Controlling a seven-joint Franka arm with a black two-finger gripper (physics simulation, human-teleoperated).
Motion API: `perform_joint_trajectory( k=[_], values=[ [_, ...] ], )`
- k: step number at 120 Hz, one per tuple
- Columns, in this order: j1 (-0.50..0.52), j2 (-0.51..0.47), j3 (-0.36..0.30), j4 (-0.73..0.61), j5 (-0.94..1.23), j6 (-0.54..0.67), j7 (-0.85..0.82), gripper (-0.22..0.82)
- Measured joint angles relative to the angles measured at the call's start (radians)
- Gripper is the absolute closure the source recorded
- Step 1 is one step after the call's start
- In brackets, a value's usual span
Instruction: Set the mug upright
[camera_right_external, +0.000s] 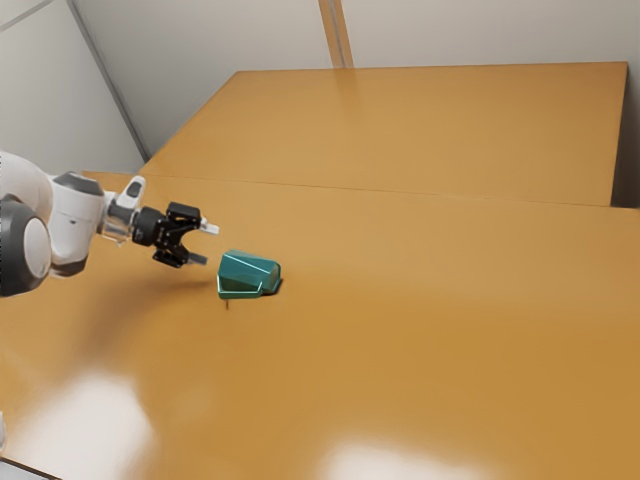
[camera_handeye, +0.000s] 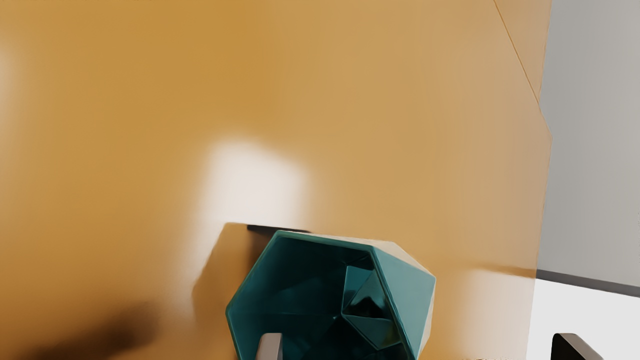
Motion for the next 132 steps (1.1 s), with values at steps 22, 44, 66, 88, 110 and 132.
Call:
perform_joint_trajectory(
  k=[22,44,66,88,110,132],
  values=[
    [-0.031,0.023,-0.014,-0.04,-0.079,-0.004,0.101,0.02],
    [-0.052,0.03,-0.021,-0.054,-0.12,0.0,0.173,0.02],
    [-0.063,0.033,-0.029,-0.055,-0.136,0.005,0.223,0.1],
    [-0.065,0.033,-0.029,-0.057,-0.144,0.01,0.25,0.52],
    [-0.066,0.032,-0.029,-0.06,-0.146,0.011,0.268,0.67],
    [-0.066,0.02,-0.029,-0.059,-0.145,0.005,0.28,0.73]
  ],
)
